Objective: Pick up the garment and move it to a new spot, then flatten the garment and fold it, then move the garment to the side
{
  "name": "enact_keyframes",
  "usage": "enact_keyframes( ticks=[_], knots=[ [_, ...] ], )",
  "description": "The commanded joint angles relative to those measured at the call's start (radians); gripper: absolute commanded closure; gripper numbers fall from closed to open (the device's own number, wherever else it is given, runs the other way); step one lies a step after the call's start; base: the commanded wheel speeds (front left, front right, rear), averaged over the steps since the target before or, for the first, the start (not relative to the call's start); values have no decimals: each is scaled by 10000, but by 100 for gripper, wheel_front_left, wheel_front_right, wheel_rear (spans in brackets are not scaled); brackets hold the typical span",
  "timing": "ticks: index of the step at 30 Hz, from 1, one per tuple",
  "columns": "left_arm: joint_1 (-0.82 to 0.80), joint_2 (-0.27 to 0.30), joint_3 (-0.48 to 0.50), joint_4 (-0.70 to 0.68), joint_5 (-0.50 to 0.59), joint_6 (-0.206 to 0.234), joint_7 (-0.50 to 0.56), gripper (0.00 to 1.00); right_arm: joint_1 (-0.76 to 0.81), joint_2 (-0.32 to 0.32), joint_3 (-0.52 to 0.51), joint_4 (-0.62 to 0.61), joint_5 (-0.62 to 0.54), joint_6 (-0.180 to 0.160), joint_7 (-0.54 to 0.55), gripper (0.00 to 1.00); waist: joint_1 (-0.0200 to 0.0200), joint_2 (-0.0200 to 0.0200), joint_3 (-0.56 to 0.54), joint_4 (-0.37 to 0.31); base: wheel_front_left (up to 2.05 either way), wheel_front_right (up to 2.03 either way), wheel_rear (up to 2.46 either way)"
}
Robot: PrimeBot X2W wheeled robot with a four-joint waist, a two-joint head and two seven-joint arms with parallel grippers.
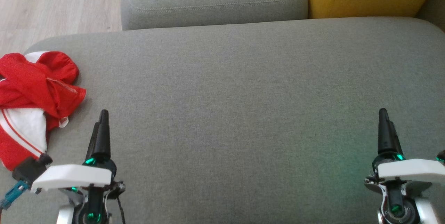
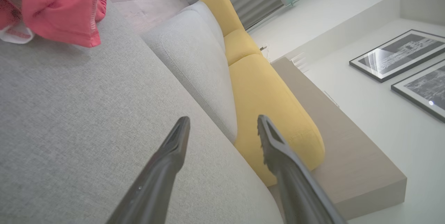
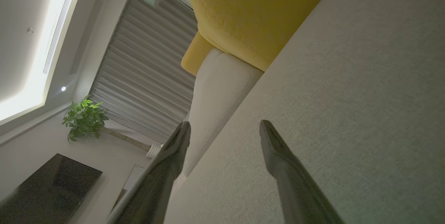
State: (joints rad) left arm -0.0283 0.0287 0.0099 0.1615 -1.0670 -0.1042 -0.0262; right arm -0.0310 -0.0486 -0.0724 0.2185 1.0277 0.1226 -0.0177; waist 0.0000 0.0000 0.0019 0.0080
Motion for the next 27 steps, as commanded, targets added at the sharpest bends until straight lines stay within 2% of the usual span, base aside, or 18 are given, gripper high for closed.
enact_keyframes(
  ticks=[1,14,15,27],
  knots=[
    [-514,130,53,-452,312,23,-114,0,-436,-210,127,-455,-310,32,-118,0,0,0,-2,-2,0,0,0],
    [-380,331,-389,-1076,2703,307,-495,0,-324,-190,614,-687,-2338,41,-334,0,0,0,-16,-21,0,0,0],
    [-124,910,-1147,-1402,4621,1093,-845,0,-216,-218,940,-783,-4275,48,-646,0,0,0,-48,-52,0,0,0],
    [55,1503,-1879,-1438,6028,1833,-1196,0,-145,-180,1084,-715,-6029,56,-856,0,0,0,-84,-34,0,0,0]
  ],
)
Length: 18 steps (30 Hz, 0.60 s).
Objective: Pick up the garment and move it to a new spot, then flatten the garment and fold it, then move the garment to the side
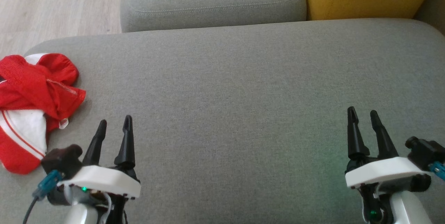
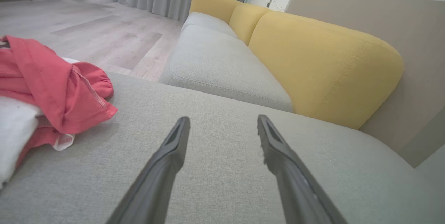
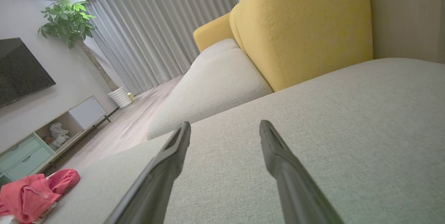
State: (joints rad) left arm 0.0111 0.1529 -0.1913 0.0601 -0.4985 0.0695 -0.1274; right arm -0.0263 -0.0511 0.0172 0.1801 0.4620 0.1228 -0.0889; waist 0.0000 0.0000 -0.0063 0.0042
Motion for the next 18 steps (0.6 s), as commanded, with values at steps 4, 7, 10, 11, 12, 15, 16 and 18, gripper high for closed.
enact_keyframes(
  ticks=[4,7,10,11,12,15,16,18],
  knots=[
    [-328,381,-31,-420,674,253,-272,0,-174,-137,207,-311,-811,56,-182,0,0,0,-7,5,0,0,0],
    [-328,477,-196,-428,993,390,-359,0,-167,-119,211,-295,-1230,58,-220,0,0,0,-14,11,0,0,0],
    [-322,546,-339,-425,1284,515,-447,0,-156,-109,208,-296,-1653,60,-262,0,0,0,-25,18,0,0,0],
    [-315,567,-378,-415,1379,555,-477,0,-154,-106,203,-303,-1796,60,-281,0,0,0,-27,18,0,0,0],
    [-310,587,-417,-411,1472,589,-506,0,-151,-99,193,-309,-1915,61,-298,0,0,0,-29,17,0,0,0],
    [-287,627,-518,-373,1721,666,-594,0,-143,-84,202,-314,-2279,63,-330,0,0,0,-31,15,0,0,0],
    [-282,634,-541,-349,1797,685,-623,0,-138,-79,198,-313,-2399,63,-336,0,0,0,-32,16,0,0,0],
    [-280,647,-599,-304,1963,703,-681,0,-129,-68,199,-301,-2601,65,-352,0,0,0,-33,21,0,0,0]
  ],
)
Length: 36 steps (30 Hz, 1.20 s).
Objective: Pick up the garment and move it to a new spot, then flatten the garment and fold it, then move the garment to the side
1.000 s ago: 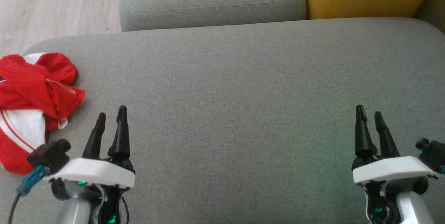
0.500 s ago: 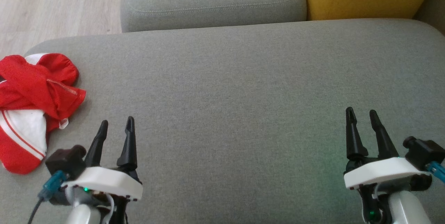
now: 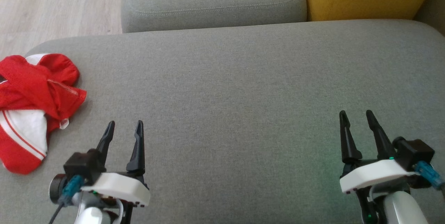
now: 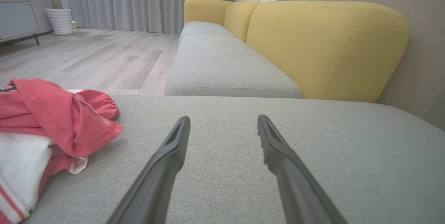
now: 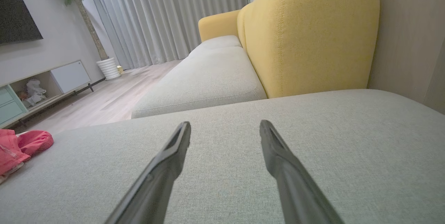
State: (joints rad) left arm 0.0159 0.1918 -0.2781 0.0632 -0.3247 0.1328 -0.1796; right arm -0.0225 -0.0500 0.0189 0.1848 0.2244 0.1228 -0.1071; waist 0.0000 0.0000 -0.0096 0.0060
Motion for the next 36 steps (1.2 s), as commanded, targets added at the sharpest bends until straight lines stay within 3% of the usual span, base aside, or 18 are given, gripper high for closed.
enact_keyframes(
  ticks=[1,10,23,36],
  knots=[
    [-324,255,251,-299,296,80,-188,0,-162,-74,181,-335,-313,65,-169,0,0,0,-1,6,0,0,0],
    [-256,208,176,-83,1066,193,-452,0,-125,-34,310,-294,-1114,71,-239,0,0,0,-13,-1,0,0,0],
    [-116,-272,581,345,1682,-60,-822,0,-96,-8,466,-243,-1560,79,-421,0,0,0,0,8,0,0,0],
    [-110,-598,985,764,1683,-371,-822,0,-54,-4,475,-179,-1042,79,-378,0,0,0,-1,16,0,0,0]
  ],
)
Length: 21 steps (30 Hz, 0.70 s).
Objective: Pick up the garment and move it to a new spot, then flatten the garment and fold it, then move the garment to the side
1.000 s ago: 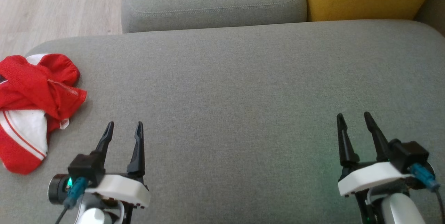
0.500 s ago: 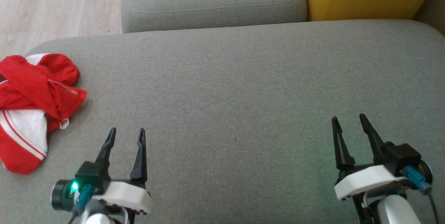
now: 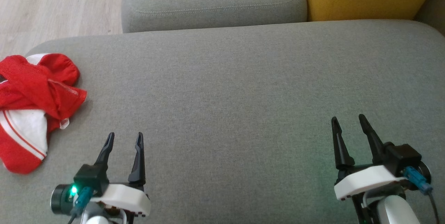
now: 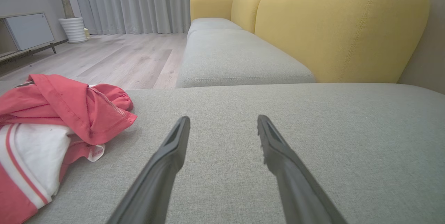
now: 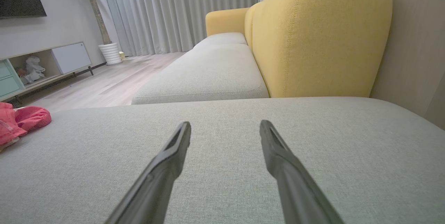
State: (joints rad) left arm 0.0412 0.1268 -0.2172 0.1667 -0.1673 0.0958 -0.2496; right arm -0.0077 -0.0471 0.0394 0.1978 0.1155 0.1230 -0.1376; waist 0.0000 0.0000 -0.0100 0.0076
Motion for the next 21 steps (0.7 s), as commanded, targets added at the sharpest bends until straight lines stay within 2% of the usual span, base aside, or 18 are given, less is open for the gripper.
enact_keyframes(
  ticks=[1,15,21],
  knots=[
    [-362,35,403,-257,124,-15,-122,0,-198,-33,275,-306,90,77,-77,0,0,0,5,-2,0,0,0],
    [-423,-185,684,-187,320,-195,-122,0,-188,-32,305,-229,103,77,-111,0,0,0,50,139,0,0,0],
    [-644,-275,833,-185,395,-243,-122,0,-115,-32,299,-491,-49,77,-37,0,0,0,94,1025,0,0,0]
  ],
)
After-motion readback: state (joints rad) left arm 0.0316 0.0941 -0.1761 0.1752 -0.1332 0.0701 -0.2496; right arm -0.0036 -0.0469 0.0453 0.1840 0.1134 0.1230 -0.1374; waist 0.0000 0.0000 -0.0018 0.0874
